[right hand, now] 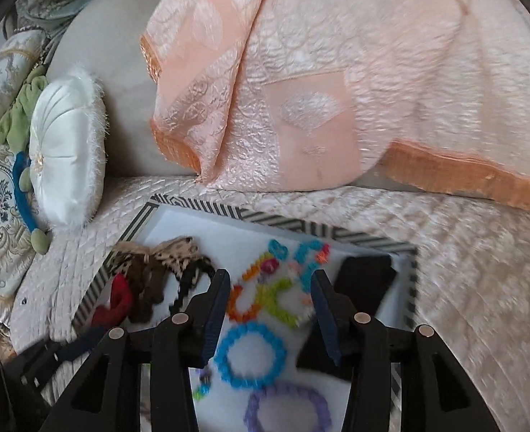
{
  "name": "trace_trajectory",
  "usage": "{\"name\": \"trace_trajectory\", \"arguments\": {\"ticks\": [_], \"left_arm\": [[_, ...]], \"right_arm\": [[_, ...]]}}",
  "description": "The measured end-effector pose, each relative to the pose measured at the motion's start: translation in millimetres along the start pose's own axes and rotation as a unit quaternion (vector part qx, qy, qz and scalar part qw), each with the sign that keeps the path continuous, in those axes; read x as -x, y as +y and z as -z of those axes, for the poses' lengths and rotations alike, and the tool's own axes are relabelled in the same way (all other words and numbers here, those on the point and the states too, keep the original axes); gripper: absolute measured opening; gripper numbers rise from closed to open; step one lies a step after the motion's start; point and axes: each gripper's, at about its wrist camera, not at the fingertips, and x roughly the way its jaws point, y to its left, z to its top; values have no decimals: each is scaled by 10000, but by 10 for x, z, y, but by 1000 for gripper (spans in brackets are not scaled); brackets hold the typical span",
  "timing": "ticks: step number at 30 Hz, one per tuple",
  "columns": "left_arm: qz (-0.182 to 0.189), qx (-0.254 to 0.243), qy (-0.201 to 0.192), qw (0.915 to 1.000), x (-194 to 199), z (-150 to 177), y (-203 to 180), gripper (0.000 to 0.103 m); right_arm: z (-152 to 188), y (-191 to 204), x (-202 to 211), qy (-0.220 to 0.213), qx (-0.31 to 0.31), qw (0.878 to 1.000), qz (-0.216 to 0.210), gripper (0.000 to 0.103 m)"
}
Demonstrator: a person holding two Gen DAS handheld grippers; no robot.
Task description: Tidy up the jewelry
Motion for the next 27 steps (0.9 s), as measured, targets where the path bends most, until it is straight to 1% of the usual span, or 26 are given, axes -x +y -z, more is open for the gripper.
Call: {"name": "trace_trajectory", "arguments": {"ticks": [1, 3, 6, 18, 23, 27], "left_arm": [[-28, -5, -48, 10000, 43, 0, 7, 49], [-89, -21, -148, 9998, 133, 3, 15, 49], [-141, -15, -242, 9996, 261, 15, 22, 49], [-214, 9, -445, 9988, 620, 156, 14, 49], [-316, -113, -584, 9977, 771, 230, -37, 49], [-311, -14, -551, 9980, 843, 324, -9, 49]], "right_arm": [[40, 2, 56, -33, -55, 10000, 51, 52], [125, 9, 143, -52, -114, 9999, 103, 57], [275, 54, 275, -17, -89, 9995, 314, 57], [864, 234, 718, 0, -285, 9988, 397, 58], [995, 313, 842, -137, -273, 9985, 447, 60], [1023, 357, 898, -278, -305, 9983, 410, 63]]}}
